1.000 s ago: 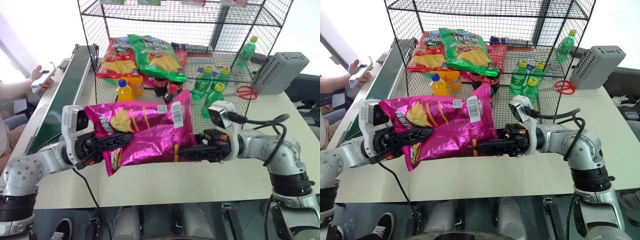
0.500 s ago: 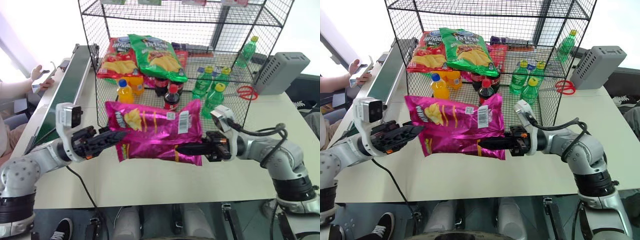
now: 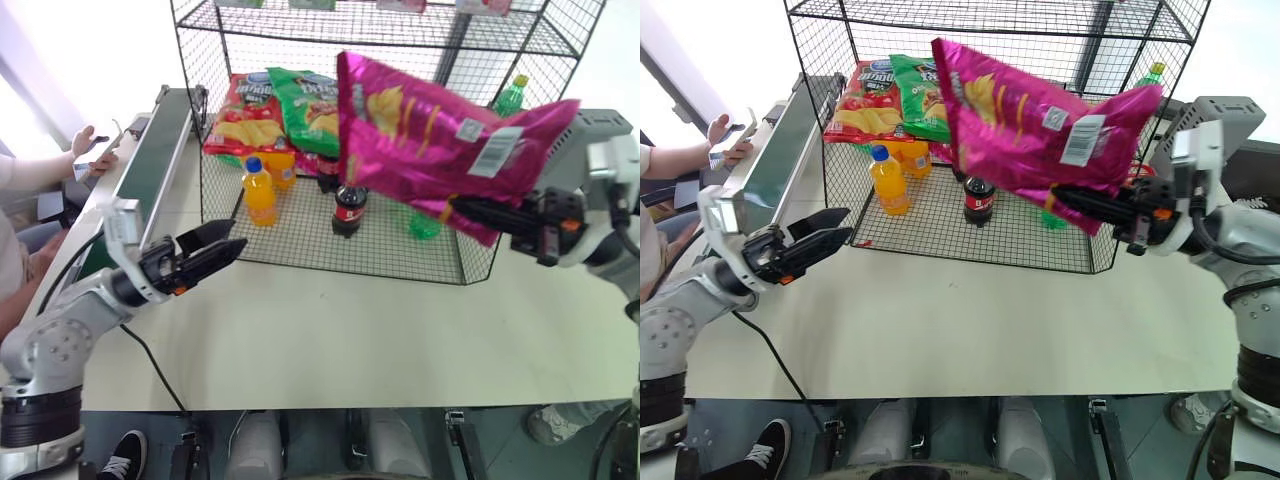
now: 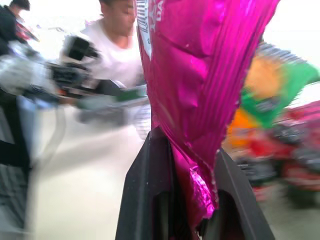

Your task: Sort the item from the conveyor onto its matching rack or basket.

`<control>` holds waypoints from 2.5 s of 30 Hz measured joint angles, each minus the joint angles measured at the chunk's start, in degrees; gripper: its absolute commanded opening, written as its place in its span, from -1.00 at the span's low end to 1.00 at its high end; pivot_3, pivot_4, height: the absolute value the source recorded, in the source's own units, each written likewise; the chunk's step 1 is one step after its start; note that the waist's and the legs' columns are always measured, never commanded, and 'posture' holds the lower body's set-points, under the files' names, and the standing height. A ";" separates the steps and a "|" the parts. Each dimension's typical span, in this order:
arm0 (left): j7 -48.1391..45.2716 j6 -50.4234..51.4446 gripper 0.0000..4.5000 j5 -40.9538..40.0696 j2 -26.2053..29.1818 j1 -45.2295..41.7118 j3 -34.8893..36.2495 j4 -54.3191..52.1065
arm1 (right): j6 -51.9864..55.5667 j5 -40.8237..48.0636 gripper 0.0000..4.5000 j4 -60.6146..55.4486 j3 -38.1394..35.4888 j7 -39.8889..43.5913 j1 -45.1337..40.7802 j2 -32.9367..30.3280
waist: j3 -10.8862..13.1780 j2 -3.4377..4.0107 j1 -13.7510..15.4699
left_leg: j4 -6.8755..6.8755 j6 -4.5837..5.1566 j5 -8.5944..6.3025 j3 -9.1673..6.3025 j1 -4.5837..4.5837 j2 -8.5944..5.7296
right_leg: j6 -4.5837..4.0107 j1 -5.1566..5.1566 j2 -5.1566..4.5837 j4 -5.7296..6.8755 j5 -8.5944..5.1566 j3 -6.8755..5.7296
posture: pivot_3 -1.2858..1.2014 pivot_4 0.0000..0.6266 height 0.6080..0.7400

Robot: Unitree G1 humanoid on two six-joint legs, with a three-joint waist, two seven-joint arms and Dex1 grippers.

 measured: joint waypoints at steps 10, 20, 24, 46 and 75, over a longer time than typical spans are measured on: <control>-3.69 -5.15 0.99 9.42 -2.08 -4.76 -7.94 0.91 | -27.96 -21.03 -1.00 12.58 3.28 -2.65 -4.27 0.85 | 0.01 0.00 -0.48 | 0.02 0.00 0.01 0.02 0.05 0.03 | 0.01 -0.01 0.04 0.04 0.01 0.00 | 0.03 -0.52 1.00; -5.13 -7.05 0.99 12.72 -3.22 -4.58 -8.37 0.87 | -56.11 -42.43 -1.00 25.07 12.43 -11.51 -7.70 3.34 | 0.04 0.06 -0.51 | 0.03 -0.04 0.04 0.04 0.05 0.03 | 0.02 -0.01 0.01 0.05 0.01 0.01 | 0.03 -0.52 1.00; -4.86 -8.13 0.99 13.92 -3.99 -3.87 -8.49 0.72 | -61.13 -59.31 -1.00 33.36 16.66 -24.79 -12.56 0.86 | 0.08 0.11 -0.64 | 0.04 -0.12 0.08 0.09 0.05 0.01 | 0.02 -0.04 -0.04 0.08 0.01 0.02 | 0.03 -0.52 1.00; -3.62 -10.43 1.00 15.58 -4.86 -1.16 -9.05 -0.09 | -40.35 -74.59 -0.21 36.25 25.96 -40.56 -23.11 6.85 | 0.08 0.11 -1.55 | 0.02 -0.21 0.14 0.03 0.00 0.02 | 0.02 -0.06 -0.05 0.11 0.01 0.01 | 0.03 -0.52 1.00; -3.57 -10.97 1.00 17.41 -5.00 -1.09 -9.76 -0.12 | -47.39 -50.17 0.96 25.08 23.75 -20.88 -15.11 2.92 | 0.07 0.11 -1.53 | 0.02 -0.18 0.12 0.03 0.04 0.04 | 0.02 -0.05 -0.02 0.12 0.01 0.01 | 0.03 -0.52 1.00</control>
